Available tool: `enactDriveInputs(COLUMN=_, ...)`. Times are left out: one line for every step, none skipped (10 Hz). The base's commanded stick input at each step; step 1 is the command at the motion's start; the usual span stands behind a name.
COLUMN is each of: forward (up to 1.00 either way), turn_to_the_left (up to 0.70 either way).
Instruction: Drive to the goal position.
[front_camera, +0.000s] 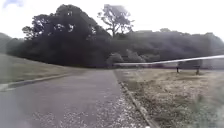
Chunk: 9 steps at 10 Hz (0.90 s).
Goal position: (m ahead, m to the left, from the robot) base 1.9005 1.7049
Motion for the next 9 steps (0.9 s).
enactDriveInputs(forward=0.70, turn_to_the_left=0.00)
enactDriveInputs(forward=0.70, turn_to_the_left=0.00)
enactDriveInputs(forward=0.70, turn_to_the_left=0.00)
enactDriveInputs(forward=0.70, turn_to_the_left=0.01)
enactDriveInputs(forward=0.70, turn_to_the_left=0.11)
enactDriveInputs(forward=0.70, turn_to_the_left=0.14)
enactDriveInputs(forward=0.70, turn_to_the_left=0.14)
enactDriveInputs(forward=0.70, turn_to_the_left=0.14)
enactDriveInputs(forward=0.70, turn_to_the_left=0.14)
